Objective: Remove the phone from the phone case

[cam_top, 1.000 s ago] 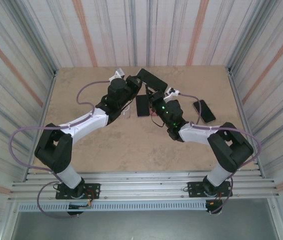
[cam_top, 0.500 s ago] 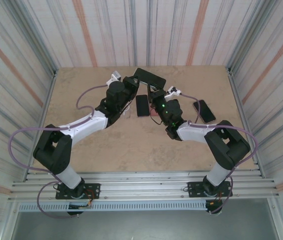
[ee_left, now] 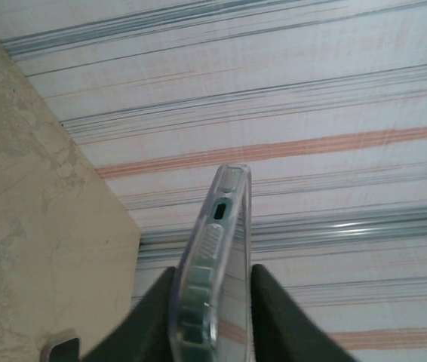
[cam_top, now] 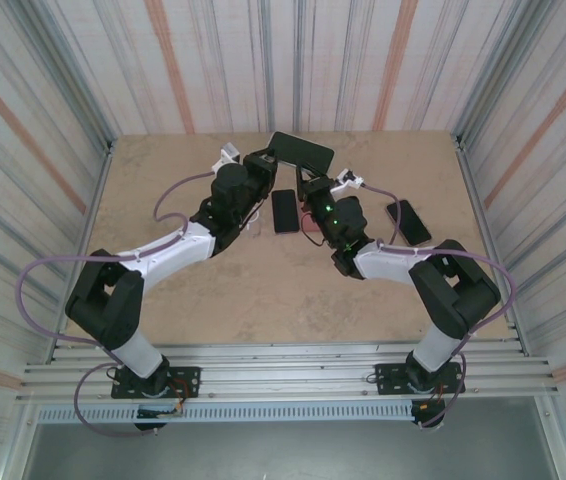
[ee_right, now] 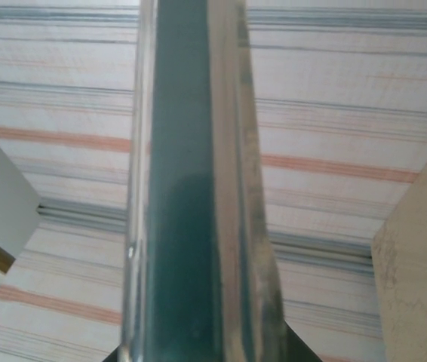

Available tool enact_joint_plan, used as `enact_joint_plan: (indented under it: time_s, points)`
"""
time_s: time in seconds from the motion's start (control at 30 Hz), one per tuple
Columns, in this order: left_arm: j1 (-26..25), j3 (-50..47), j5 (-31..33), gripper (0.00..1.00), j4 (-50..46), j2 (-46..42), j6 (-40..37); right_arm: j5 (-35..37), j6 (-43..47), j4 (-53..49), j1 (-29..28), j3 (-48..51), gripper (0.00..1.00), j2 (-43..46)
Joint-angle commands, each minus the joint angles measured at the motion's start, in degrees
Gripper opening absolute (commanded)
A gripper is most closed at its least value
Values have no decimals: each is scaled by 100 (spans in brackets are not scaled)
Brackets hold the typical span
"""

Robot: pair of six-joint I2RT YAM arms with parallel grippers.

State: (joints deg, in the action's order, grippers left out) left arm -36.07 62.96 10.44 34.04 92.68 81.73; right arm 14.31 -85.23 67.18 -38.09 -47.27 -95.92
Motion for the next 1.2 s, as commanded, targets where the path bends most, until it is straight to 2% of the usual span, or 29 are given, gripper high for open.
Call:
enact_joint_plan:
  time_s: [0.0,0.17,0.23,0.33,0.53,0.7,0.77,0.87,1.03,1.17]
  points:
    - [-39,-78,42,45,191,-304,-72,-113,351,270,115,-110,0,84]
    - [89,-64,-320,59,-44,-397,-378,-624,845,103,345,-46,0,306]
    - [180,8,-549,65,-351,-504,-703,-966,1160,-118,467,-28,0,459]
    - [415,271,-1086,69,-1018,-678,-1597,-1613,1864,-602,687,-69,0,738]
    - [1047,1574,-3075,72,-3026,-564,-4366,-2929,3272,-1851,1128,-221,0,1280]
    - [1564,1923,-5333,70,-3448,-383,-6167,-3886,4007,-2611,1473,-410,0,1558]
    - [1662,2381,-6138,69,-4242,-197,-7070,-4258,4329,-2958,1552,-538,0,1647]
    - [1637,3037,-6464,69,-5561,7,-8528,-4697,4848,-3548,1618,-741,0,1772]
    - [1638,3201,-6602,71,-6057,93,-9629,-5325,5672,-4381,1630,-1039,0,1873]
    - [1639,3651,-6680,69,-6965,395,-10366,-5751,6603,-5319,1585,-1440,0,1905]
